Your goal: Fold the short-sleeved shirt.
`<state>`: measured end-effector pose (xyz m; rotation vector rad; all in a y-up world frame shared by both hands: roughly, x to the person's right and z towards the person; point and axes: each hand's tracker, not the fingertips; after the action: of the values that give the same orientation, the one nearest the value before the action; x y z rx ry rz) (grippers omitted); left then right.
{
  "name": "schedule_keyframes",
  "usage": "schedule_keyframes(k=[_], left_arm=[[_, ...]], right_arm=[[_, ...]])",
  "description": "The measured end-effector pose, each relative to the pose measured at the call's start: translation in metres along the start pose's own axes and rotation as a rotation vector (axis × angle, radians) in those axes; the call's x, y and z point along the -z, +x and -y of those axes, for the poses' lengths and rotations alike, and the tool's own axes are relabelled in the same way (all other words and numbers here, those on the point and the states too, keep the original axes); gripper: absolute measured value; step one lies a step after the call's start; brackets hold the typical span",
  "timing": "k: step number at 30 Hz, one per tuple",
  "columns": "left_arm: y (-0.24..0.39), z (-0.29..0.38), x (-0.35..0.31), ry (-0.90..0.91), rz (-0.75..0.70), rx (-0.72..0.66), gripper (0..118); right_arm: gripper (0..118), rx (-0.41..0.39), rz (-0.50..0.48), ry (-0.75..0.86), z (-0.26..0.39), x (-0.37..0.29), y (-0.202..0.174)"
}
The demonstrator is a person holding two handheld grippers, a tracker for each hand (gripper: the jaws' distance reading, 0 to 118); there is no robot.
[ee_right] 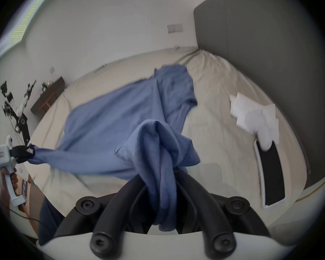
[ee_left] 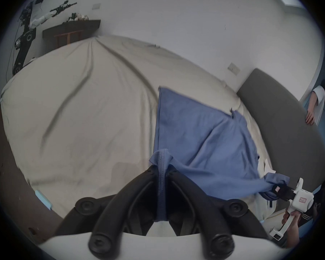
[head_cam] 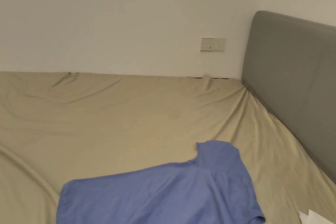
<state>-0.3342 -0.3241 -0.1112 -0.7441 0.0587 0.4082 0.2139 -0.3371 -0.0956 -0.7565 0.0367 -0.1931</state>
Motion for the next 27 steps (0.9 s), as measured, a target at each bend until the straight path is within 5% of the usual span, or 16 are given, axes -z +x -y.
schedule_keyframes(k=[5,9,15,21,23,24,25,26,27], left_arm=[[0.03,-0.069,0.028,0.067,0.015,0.072,6],[0.05,-0.104,0.113,-0.036,-0.029,0.158,6],[0.036,-0.093,0.228,-0.254,-0.121,0.202,6],[0.025,-0.083,0.229,-0.189,-0.1,0.15,7],[0.026,-0.083,0.214,-0.134,-0.088,0.152,34],[0.025,-0.085,0.199,-0.092,-0.056,0.161,69],[0.024,-0.086,0.182,-0.06,-0.021,0.167,111],[0.023,-0.086,0.165,-0.005,0.006,0.159,118],[0.024,-0.085,0.141,0.072,0.035,0.155,118]], right_arm=[[9,-0.046,-0.004,0.061,-0.081,0.022,-0.002],[9,-0.116,0.025,-0.085,-0.127,0.1,-0.003],[9,-0.114,0.075,-0.287,-0.128,0.205,0.007],[10,-0.177,0.061,-0.278,-0.112,0.216,0.013],[22,-0.216,0.091,-0.217,-0.113,0.2,0.01],[46,-0.233,0.119,-0.158,-0.113,0.184,0.009],[97,-0.237,0.14,-0.094,-0.113,0.167,0.008],[117,-0.229,0.147,-0.036,-0.113,0.151,0.009],[118,-0.215,0.123,0.068,-0.112,0.127,0.009]])
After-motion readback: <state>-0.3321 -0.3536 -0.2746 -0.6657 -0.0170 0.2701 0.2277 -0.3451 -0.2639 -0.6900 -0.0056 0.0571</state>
